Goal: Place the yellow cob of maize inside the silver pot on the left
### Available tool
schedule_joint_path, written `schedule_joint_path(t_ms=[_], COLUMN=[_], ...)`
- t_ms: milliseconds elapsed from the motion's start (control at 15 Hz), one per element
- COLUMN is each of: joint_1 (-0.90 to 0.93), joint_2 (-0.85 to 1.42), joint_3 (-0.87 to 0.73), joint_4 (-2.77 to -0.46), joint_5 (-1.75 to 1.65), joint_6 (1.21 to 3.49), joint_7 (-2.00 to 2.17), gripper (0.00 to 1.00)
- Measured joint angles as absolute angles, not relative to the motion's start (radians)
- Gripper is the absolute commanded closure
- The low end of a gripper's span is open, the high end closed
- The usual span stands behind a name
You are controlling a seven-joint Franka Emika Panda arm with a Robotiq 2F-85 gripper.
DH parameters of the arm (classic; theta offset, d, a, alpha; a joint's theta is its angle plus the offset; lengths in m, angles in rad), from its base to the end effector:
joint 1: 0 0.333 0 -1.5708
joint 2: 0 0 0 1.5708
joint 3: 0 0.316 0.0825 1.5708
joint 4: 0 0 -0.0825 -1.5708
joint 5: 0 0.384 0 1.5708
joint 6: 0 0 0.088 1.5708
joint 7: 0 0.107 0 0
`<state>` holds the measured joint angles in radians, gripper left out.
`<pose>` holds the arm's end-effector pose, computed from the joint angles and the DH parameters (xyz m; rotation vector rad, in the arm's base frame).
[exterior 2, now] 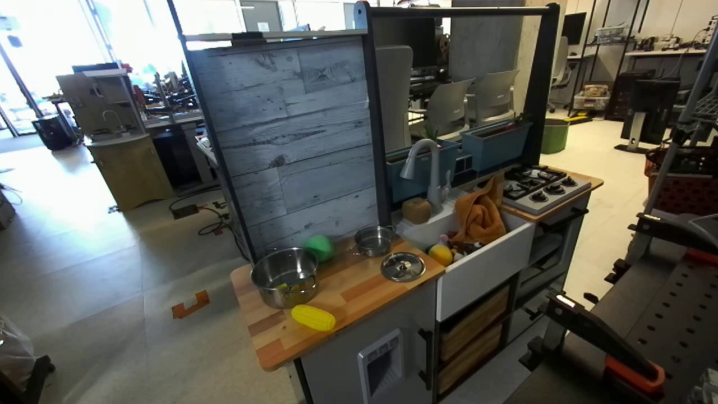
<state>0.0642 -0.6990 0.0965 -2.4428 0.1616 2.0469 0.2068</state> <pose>0.3622 0.0739 0.5661 -2.9653 0.1655 -0.4209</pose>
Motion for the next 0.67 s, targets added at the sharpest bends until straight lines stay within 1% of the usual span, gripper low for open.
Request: schedule_joint_path(t_ms=[333,667], joint_1=[0.066,0.078], joint_2=[-0.658,-0.518], joint_3=[0.128,0.210], joint_4=[-2.513,-2.570], joint_5=[0.162,0.147], joint_6=[2.224,2.474], joint_7=[0.207,0.207], gripper=[0.00,0.00])
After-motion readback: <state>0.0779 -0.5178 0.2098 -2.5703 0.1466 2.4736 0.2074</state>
